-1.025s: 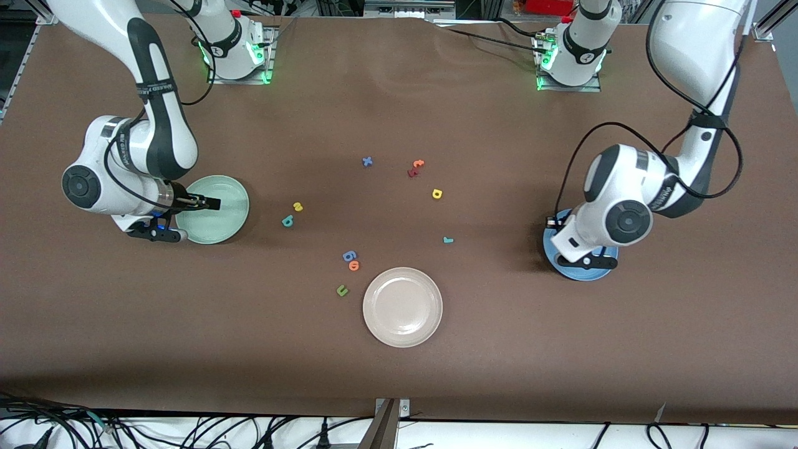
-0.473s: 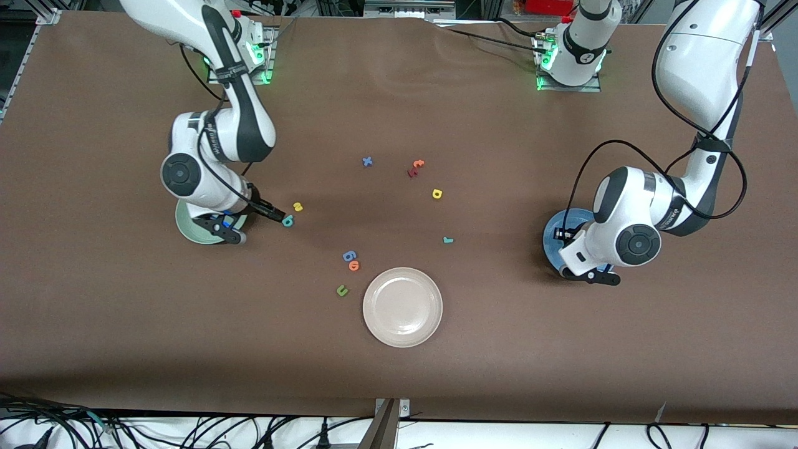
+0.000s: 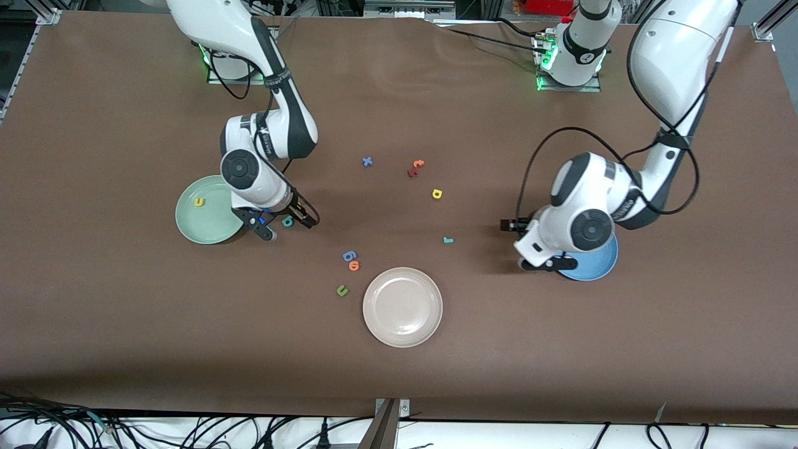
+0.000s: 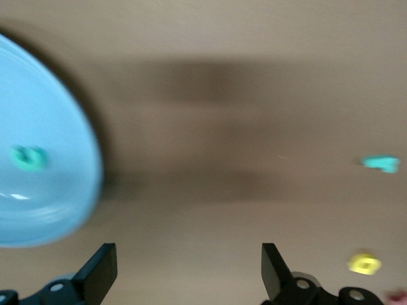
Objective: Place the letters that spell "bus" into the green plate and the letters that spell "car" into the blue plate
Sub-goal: 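Grasp the yellow 2 with the right gripper while the left gripper grasps yellow o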
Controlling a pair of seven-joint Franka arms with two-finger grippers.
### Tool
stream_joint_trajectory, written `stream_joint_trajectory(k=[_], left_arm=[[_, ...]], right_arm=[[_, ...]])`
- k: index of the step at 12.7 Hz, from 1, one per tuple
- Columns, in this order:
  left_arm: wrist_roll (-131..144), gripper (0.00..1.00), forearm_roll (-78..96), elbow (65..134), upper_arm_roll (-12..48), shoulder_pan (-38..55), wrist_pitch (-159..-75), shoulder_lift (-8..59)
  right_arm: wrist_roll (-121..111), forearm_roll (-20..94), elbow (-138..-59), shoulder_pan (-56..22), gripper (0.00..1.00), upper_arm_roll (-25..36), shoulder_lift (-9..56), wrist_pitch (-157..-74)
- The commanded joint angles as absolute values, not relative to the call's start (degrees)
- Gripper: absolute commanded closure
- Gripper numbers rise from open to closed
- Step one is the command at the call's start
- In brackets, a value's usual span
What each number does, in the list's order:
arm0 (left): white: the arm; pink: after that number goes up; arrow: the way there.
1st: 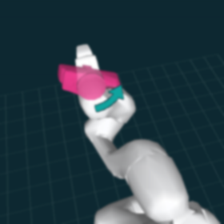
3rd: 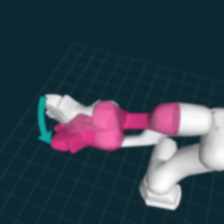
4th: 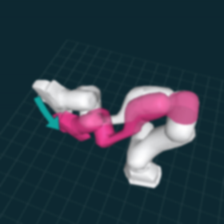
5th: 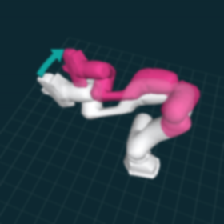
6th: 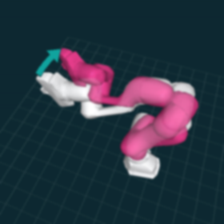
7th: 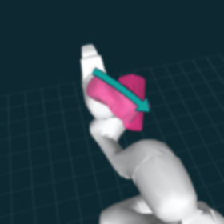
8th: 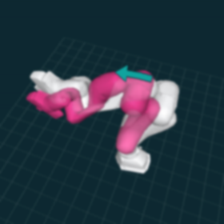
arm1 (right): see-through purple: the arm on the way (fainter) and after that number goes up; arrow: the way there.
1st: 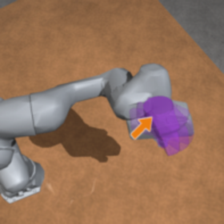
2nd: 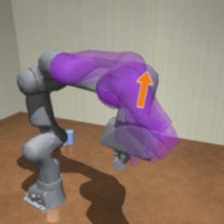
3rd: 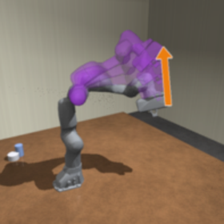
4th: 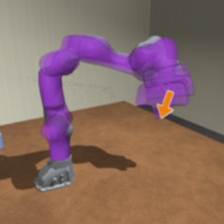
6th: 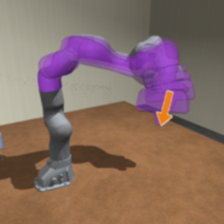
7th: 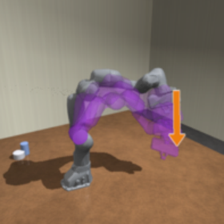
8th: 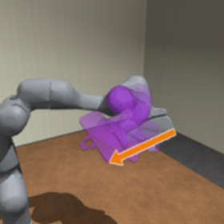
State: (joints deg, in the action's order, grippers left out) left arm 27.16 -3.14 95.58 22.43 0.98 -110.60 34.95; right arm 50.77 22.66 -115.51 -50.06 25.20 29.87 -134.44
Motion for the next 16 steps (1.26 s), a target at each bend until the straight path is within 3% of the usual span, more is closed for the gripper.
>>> stream_joint_trajectory(k=[1, 4, 6, 9, 13, 16], left_arm=[[34.86, 0.0, -1.85, 99.39, 26.7, 0.7, -116.34, 34.19], [43.65, 0.0, -3.59, 107.9, 30.93, 1.92, -130.29, 33.31], [55.04, 0.0, -8.32, 108.63, 30.85, 6.04, -133.32, 33.83], [69.93, 0.0, -19.75, 108.98, 31.02, 9.31, -134.38, 34.54], [72.68, 0.0, -19.95, 112.23, 31.03, 10.9, -140.35, 35.42], [73.82, 0.02, -20.04, 112.67, 30.94, 11.95, -140.54, 35.51]], right_arm=[[51.24, 24.34, -118.38, -50.27, 0.02, 25.49, 29.36, -136.14], [51.15, 28.56, -120.15, -50.36, 0.02, 24.62, 29.09, -138.6], [51.07, 28.57, -120.41, -50.27, 0.08, 24.43, 29.18, -138.87], [50.19, 28.57, -121.11, -50.27, 0.27, 24.43, 29.27, -139.83], [48.08, 28.65, -121.29, -49.92, 0.44, 24.43, 29.36, -139.83], [47.81, 28.65, -121.29, -49.92, 0.66, 24.43, 29.27, -139.83]])
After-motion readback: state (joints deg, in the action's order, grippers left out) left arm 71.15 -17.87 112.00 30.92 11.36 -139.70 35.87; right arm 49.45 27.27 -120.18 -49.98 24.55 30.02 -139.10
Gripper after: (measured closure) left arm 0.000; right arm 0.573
